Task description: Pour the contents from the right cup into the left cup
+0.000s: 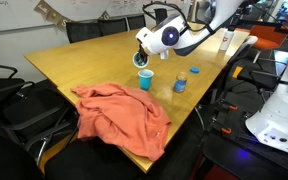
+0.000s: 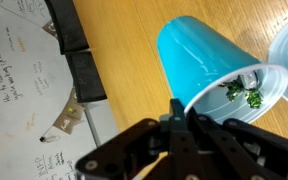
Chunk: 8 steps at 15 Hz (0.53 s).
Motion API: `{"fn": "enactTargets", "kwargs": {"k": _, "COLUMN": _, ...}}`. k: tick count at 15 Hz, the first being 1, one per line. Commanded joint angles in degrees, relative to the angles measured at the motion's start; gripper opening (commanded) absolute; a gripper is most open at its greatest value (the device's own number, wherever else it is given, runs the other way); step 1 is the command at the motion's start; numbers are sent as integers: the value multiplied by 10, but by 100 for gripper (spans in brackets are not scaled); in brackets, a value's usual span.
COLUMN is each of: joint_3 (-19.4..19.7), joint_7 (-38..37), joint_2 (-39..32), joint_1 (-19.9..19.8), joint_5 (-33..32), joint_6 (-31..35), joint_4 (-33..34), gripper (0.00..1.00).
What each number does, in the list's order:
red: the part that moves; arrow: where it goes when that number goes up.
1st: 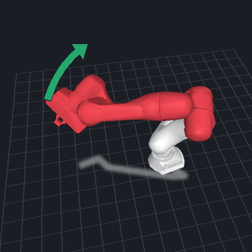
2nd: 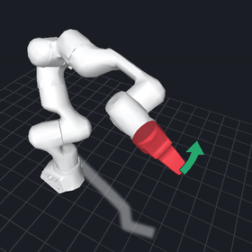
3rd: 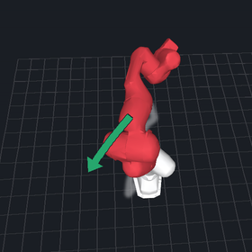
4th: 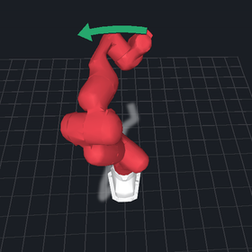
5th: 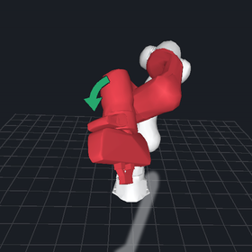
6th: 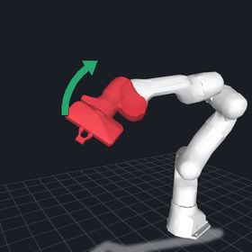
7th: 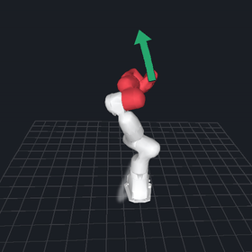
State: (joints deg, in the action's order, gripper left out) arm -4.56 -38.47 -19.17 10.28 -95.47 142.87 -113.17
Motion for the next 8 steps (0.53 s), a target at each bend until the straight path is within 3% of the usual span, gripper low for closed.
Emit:
{"fn": "enactTargets", "kwargs": {"k": 1, "joint_3": -21, "joint_7": -7, "joint_2": -4, "joint_1": 7, "joint_5": -36, "joint_6": -47, "joint_4": -9, "gripper": 1}}
{"fn": "enactTargets", "kwargs": {"k": 8, "joint_3": -39, "joint_7": -7, "joint_2": 27, "joint_1": 3, "joint_5": -75, "joint_6": -92, "joint_4": -41, "gripper": 1}}
